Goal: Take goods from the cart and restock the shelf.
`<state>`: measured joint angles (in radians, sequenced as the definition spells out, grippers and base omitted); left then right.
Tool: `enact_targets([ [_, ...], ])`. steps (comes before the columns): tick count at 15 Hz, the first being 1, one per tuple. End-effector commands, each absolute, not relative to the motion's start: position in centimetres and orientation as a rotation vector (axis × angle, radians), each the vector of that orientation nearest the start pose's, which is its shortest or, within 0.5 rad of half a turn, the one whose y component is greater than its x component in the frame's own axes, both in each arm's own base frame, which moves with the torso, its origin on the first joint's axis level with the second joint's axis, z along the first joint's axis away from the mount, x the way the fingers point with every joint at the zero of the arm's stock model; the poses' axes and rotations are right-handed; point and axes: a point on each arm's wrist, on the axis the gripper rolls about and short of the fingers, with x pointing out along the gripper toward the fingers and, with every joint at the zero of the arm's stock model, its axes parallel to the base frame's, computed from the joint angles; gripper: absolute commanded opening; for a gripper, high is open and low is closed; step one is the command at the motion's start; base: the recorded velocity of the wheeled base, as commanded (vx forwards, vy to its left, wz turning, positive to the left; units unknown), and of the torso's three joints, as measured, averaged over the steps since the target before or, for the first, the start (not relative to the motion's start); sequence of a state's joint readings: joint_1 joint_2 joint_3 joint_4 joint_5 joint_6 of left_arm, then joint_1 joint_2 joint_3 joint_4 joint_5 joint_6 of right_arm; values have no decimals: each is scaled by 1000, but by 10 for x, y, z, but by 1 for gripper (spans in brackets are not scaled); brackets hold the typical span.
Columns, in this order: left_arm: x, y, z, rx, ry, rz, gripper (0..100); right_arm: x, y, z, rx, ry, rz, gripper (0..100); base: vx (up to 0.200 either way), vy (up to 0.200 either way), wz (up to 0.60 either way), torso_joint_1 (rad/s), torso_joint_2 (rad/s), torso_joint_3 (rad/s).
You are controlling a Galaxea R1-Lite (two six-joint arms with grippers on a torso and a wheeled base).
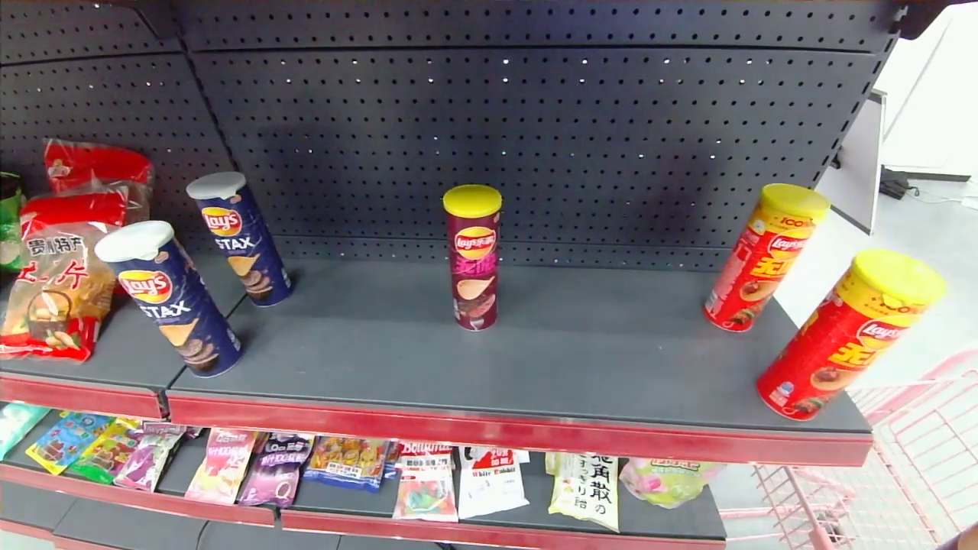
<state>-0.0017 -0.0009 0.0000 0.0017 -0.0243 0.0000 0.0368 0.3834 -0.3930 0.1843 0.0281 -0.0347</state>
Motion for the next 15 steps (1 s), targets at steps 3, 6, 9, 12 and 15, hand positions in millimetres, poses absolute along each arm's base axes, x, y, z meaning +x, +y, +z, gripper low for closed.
enact_targets([
  [3, -23, -1, 75, 0, 2, -26, 100, -4, 1, 171, -36, 171, 70, 0, 0, 200, 0, -1, -1, 1],
  [6, -23, 0, 75, 3, 0, -25, 100, -5, 0, 171, -36, 163, 70, 0, 0, 67, 0, 1, 1, 4],
  [9, -23, -1, 75, 3, 0, -26, 100, -13, 0, 161, -39, 140, 73, 0, 133, 0, 0, 0, -2, 2],
  [12, -23, -1, 75, 3, 1, -26, 100, -15, 0, 158, -39, 132, 73, 0, 200, 0, 0, -11, -1, 10],
  [15, -23, 0, 75, 3, 0, -25, 100, -15, 0, 159, -39, 135, 73, 0, 200, 0, 0, 15, 4, 4],
])
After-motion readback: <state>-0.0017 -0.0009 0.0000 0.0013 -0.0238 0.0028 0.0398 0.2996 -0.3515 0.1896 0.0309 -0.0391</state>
